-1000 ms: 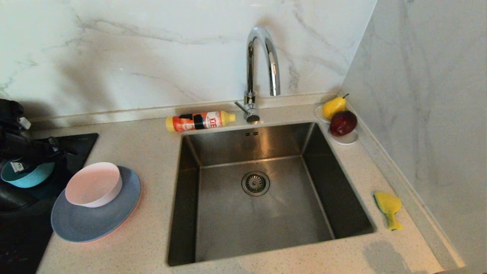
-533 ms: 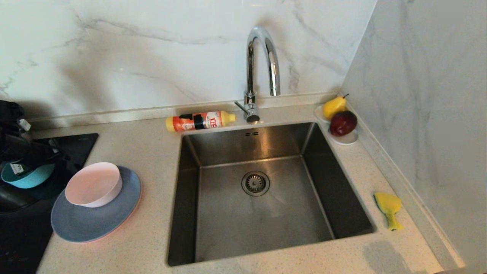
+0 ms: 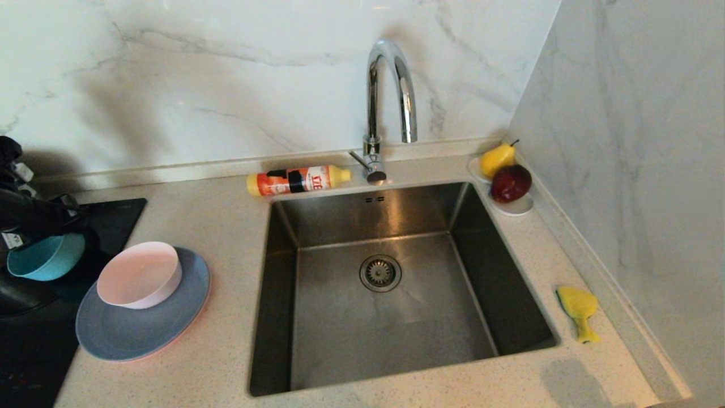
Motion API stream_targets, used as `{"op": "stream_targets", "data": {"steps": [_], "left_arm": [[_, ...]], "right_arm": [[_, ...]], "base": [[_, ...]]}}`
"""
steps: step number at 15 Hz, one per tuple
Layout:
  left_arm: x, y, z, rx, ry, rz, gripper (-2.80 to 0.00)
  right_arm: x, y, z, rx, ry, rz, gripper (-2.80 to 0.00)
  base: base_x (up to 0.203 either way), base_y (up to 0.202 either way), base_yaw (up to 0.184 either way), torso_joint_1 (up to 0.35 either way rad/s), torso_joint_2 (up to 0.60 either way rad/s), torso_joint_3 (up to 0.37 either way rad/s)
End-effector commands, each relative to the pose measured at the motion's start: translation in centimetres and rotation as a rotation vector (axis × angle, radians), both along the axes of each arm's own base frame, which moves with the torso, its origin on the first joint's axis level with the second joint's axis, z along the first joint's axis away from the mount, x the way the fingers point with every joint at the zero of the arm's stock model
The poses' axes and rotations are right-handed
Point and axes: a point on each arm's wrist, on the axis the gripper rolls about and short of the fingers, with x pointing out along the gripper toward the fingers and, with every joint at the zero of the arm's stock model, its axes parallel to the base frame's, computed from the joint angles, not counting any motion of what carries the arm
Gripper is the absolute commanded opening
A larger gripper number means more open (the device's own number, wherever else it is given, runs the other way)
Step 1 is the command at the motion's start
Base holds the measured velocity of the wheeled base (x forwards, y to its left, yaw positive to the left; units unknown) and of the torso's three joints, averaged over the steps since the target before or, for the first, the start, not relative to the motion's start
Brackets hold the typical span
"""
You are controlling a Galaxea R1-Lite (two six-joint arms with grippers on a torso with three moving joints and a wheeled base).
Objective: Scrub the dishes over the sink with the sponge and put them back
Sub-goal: Place the bowl on the bowl
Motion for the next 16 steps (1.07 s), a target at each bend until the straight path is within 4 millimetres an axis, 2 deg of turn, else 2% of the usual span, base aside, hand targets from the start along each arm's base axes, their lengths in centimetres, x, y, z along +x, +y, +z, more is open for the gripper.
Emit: {"op": "stream_targets", "data": {"steps": [1, 5, 9, 12, 14, 16], "left_arm": [[-1.0, -0.9, 2.0, 0.014, -0.023, -0.007, -2.8], [-2.7, -4.0, 5.1, -0.016, -0.041, -0.09, -2.8], [-3.9, -10.9, 7.7, -0.031, -0.005, -0.243, -2.8], [-3.7, -15.4, 7.3, -0.005, 0.049, -0.3, -2.8], [-3.9, -17.4, 6.5, 0.011, 0.09, -0.326, -2.8], [-4.3, -18.5, 5.7, 0.022, 0.124, -0.339, -2.8]], "right_arm": [[0.0, 0.0, 0.0, -0.001, 0.002, 0.0, -2.8], [0.0, 0.0, 0.0, -0.001, 0.002, 0.001, -2.8], [0.0, 0.0, 0.0, 0.0, 0.002, 0.001, -2.8], [0.0, 0.0, 0.0, 0.0, 0.002, 0.0, -2.8], [0.0, 0.0, 0.0, -0.001, 0.002, 0.001, -2.8], [0.0, 0.0, 0.0, -0.001, 0.002, 0.0, -2.8]], "base": [[0.0, 0.0, 0.0, 0.0, 0.0, 0.0], [0.0, 0.0, 0.0, 0.0, 0.0, 0.0], [0.0, 0.0, 0.0, 0.0, 0.0, 0.0], [0.0, 0.0, 0.0, 0.0, 0.0, 0.0], [0.0, 0.0, 0.0, 0.0, 0.0, 0.0], [0.0, 0.0, 0.0, 0.0, 0.0, 0.0]]}}
